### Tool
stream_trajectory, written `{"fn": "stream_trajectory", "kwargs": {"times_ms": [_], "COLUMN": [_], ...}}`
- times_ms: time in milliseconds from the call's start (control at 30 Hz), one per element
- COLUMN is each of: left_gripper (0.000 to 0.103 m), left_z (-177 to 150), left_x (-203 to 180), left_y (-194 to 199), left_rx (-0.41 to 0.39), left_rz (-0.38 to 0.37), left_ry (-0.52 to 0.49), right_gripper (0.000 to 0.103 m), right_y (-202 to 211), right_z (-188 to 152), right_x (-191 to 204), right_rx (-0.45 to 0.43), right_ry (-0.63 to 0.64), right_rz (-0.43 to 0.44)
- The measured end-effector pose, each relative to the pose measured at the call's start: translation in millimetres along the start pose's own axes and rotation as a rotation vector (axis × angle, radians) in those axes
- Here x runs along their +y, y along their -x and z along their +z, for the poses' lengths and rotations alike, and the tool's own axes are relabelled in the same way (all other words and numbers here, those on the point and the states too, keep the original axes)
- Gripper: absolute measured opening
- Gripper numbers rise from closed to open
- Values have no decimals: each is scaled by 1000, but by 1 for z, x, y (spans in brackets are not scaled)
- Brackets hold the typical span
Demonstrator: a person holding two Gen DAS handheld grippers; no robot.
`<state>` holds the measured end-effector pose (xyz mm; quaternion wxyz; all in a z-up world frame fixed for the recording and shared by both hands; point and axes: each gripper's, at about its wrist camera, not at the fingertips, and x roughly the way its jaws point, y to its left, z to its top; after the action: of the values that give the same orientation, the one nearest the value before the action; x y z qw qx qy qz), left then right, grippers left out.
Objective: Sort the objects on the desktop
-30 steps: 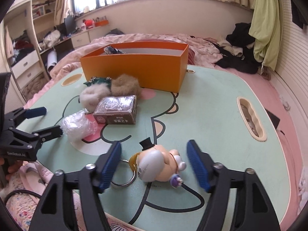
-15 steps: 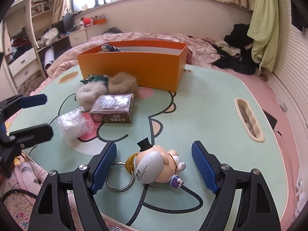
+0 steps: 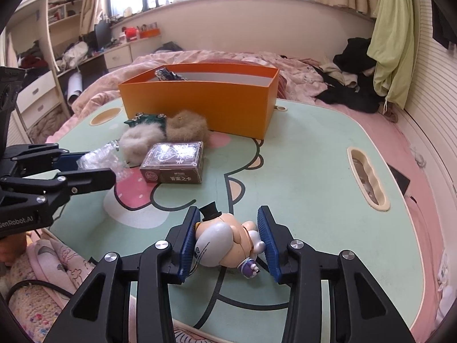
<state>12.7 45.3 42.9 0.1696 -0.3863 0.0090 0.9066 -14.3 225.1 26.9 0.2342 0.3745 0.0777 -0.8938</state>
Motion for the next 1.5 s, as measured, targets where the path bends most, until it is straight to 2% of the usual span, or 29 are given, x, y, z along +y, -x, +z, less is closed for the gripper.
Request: {"fn": "stream_trajectory", "kwargs": {"times_ms": [133, 233, 300, 433, 533, 700, 767, 800, 867, 933, 1033, 1100, 1300, 1333, 1433, 1500], "left_gripper": [33, 33, 33, 33, 33, 34, 41, 44, 56, 63, 65, 66, 76, 80, 80, 80], "left_z": [16, 40, 60, 105, 132, 151, 152, 150, 144, 135, 123, 115, 77, 67, 35, 16], "left_x": [9, 17, 26, 51, 71, 103, 112, 116, 121, 122, 123, 121, 88, 81, 64, 53], "left_y": [14, 25, 30, 26, 9, -41, -59, -63, -66, -62, -47, -34, 6, 9, 12, 15], "left_rx": [-31, -82, -102, -125, -112, -25, 13, 17, 9, -4, -27, -51, -102, -94, -48, -31], "left_rz": [-8, 32, 66, 80, 117, 75, 81, 85, 80, 59, 20, 7, 89, 88, 69, 99], "left_ry": [27, 31, 48, 102, 149, 271, 314, 335, 365, 382, 407, 412, 315, 297, 273, 245], "right_gripper": [41, 41, 41, 41, 41, 40, 43, 48, 51, 52, 58, 69, 79, 80, 81, 81], "right_y": [10, 13, 10, -5, -33, -85, -94, -94, -88, -77, -55, -39, -4, -2, -3, -5], "right_z": [26, 59, 86, 138, 166, 188, 189, 188, 185, 178, 166, 155, 105, 95, 63, 44], "right_x": [3, 9, 8, 5, -4, -14, -16, -19, -24, -23, -20, -16, 8, 10, 15, 19], "right_rx": [-19, -44, -51, -67, -41, 26, 27, 22, 7, -9, -40, -65, -71, -61, -3, 33], "right_ry": [-37, -26, -45, -68, -112, -157, -163, -173, -189, -183, -156, -140, -71, -63, -46, -31], "right_rz": [86, 76, 105, 104, 110, 82, 49, 45, 60, 64, 36, 28, 27, 36, 56, 50]}}
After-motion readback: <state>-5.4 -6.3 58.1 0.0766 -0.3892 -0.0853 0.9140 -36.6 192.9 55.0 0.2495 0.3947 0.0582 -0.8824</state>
